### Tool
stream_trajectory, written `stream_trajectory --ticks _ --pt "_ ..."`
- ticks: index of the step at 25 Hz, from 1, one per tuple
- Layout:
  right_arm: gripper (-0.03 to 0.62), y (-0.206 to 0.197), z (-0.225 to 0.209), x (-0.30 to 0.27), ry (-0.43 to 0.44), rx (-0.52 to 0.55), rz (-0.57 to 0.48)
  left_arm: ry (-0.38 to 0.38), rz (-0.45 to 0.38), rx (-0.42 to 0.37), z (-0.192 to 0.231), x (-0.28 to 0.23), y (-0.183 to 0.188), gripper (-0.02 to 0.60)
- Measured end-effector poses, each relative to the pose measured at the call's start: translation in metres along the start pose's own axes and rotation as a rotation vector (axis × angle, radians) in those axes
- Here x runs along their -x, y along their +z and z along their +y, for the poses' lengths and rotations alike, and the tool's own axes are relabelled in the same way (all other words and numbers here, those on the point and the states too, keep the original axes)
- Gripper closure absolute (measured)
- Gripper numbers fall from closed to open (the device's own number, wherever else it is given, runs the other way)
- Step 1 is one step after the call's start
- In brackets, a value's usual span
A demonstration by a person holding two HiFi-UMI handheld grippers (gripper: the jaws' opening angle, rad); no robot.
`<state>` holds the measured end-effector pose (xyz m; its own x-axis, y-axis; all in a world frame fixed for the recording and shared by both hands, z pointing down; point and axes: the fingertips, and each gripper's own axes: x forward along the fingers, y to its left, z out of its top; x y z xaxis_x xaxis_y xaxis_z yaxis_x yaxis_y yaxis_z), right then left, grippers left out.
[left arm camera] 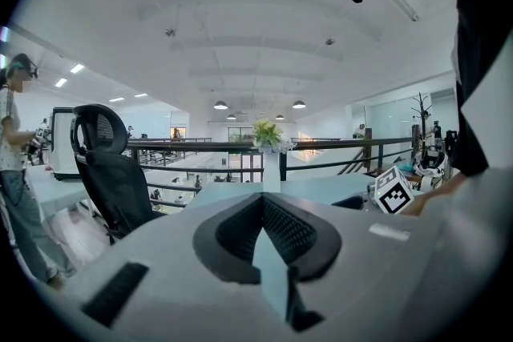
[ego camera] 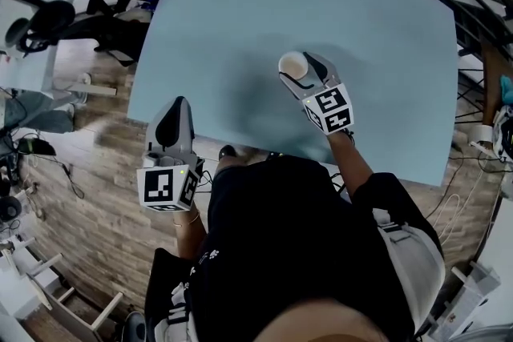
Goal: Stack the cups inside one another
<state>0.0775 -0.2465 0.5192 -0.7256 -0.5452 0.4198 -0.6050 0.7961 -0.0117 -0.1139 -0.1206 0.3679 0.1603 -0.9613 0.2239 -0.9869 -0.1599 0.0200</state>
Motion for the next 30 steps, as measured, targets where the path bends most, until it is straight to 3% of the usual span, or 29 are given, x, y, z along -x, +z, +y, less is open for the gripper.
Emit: stream_trajectory --ticks 9,17,23,30 --pt "0.281 0.026 0.002 0.023 -0.033 -0.039 -0.092 -0.062 -0.012 -0.011 -0.006 -0.008 0.001 0.597" --pt "0.425 0.057 -0.002 0.074 -0.144 -0.046 -0.244 -0.188 -0.013 -0.031 -0.032 -0.028 0.006 0.597" --pt "0.585 0.069 -0.003 0.112 -0.193 -0.072 -0.358 -0.270 -0.014 -0.051 -0.055 -0.038 0.008 0.597" --pt "0.588 0.065 0.003 0.148 -0.221 -0.117 -0.409 -0.364 -0.006 -0.062 -0.087 -0.047 0.002 0.597"
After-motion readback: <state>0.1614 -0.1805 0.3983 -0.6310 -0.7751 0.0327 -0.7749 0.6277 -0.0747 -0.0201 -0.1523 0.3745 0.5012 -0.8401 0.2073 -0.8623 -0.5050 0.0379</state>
